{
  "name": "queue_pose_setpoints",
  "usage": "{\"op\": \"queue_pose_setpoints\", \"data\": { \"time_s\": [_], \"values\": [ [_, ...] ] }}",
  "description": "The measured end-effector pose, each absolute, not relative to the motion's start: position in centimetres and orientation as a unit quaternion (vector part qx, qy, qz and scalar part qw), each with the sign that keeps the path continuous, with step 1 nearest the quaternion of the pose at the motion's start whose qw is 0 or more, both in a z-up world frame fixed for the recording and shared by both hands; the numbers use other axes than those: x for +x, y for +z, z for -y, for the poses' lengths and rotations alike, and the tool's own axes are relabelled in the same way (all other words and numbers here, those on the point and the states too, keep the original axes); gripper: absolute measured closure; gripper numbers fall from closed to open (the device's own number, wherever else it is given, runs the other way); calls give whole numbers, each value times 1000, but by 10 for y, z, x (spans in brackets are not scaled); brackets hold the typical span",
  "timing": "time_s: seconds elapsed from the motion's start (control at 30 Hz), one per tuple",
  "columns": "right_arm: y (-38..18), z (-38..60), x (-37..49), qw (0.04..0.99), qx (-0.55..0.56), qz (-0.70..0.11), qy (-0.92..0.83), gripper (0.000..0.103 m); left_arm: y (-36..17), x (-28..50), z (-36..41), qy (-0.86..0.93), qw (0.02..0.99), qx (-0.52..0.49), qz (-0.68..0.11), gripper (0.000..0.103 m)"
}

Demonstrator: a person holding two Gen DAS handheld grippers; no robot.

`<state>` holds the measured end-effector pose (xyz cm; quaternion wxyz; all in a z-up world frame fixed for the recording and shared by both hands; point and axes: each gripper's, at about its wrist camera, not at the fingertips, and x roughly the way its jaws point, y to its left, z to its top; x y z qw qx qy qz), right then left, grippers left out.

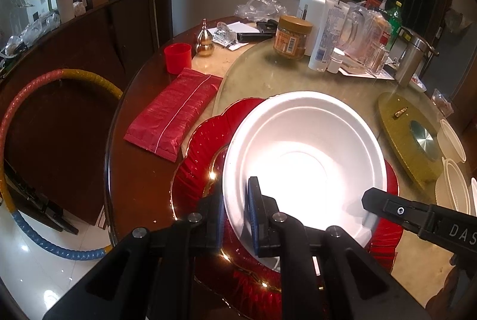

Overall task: Organize plates and bowls
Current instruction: 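Lower the white bowl with both tools onto the stacked red plates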

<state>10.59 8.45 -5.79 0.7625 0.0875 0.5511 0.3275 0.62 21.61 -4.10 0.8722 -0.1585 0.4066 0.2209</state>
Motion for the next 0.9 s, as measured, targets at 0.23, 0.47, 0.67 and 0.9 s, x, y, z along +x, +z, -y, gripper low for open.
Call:
{"op": "queue_pose_setpoints", "data": {
  "time_s": [0.23,0.47,0.67,0.9],
  "values": [
    [-60,-86,107,762,85,-553,327,95,-44,9,-217,224,870,-156,-411,90],
    [-62,-87,109,762,85,-554,325,95,-47,12,-217,227,868,-154,-415,88],
    [-62,-87,111,761,86,-555,324,95,-47,13,-217,227,867,-154,-415,88],
    [-59,-90,109,767,74,-552,320,94,-48,13,-217,226,868,-157,-414,87]
  ]
}}
